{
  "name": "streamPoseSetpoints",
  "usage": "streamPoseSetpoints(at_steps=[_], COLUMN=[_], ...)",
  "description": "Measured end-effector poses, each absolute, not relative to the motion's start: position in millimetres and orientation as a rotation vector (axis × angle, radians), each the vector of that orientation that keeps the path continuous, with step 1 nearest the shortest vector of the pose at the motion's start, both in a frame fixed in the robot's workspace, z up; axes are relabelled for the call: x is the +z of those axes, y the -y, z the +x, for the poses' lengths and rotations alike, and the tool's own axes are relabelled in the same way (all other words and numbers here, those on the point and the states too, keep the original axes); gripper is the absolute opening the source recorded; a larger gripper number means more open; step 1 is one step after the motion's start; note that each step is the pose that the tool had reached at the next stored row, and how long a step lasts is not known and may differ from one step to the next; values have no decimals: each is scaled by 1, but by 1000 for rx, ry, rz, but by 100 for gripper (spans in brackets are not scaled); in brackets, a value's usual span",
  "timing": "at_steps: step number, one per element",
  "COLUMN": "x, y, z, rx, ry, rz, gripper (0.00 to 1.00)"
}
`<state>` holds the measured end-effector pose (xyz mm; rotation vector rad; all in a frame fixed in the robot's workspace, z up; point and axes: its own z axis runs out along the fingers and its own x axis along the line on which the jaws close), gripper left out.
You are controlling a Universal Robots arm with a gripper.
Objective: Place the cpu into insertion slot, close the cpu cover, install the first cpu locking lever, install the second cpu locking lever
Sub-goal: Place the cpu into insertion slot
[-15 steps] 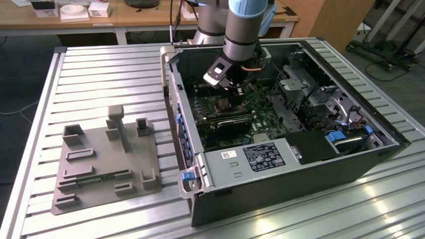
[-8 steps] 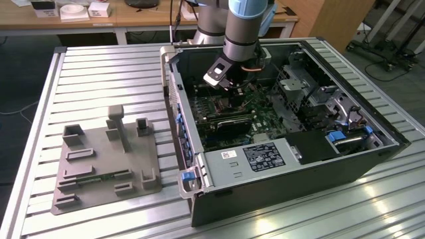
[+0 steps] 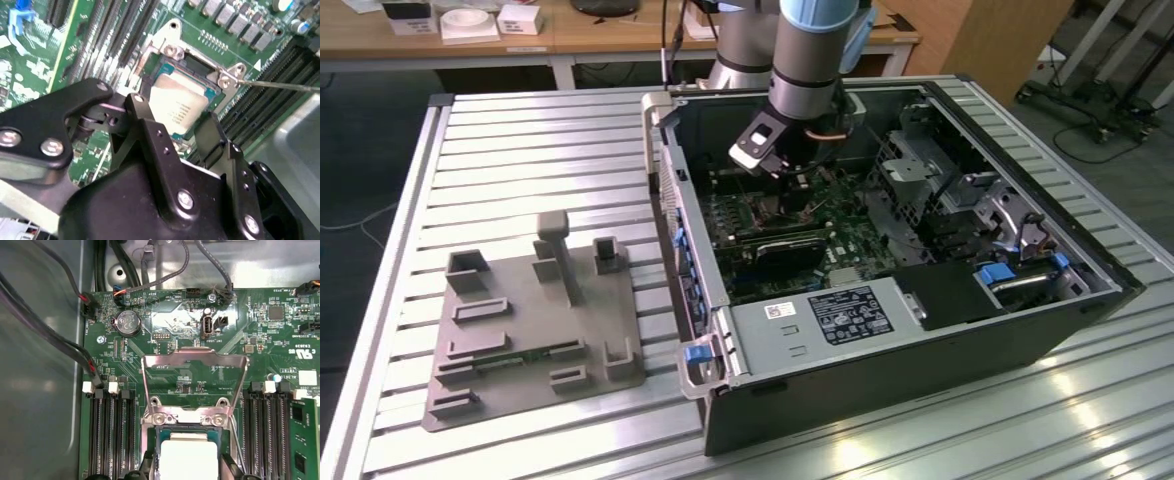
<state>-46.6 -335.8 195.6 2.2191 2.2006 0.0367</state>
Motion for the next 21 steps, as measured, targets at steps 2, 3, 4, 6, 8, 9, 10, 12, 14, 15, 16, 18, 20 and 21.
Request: streamPoseSetpoints(at_steps=[2,3,4,6,8,9,10,12,14,15,16,18,20,21], x=[196,196,196,198,202,203,204,206,209,210,211,213,214,214], y=[336,336,336,336,336,336,336,336,336,336,336,336,336,336], z=[-46,-46,-46,-46,-45,-45,-45,-45,-45,-45,-45,-45,-45,-45], rx=[37,37,36,36,36,36,36,36,36,36,36,35,35,35], ry=[-2201,-2201,-2201,-2201,-2201,-2201,-2201,-2201,-2201,-2201,-2201,-2201,-2201,-2201], rz=[2219,2219,2219,2219,2219,2219,2219,2219,2219,2220,2220,2220,2220,2220], gripper=[62,62,62,62,62,62,62,62,62,62,62,60,47,47])
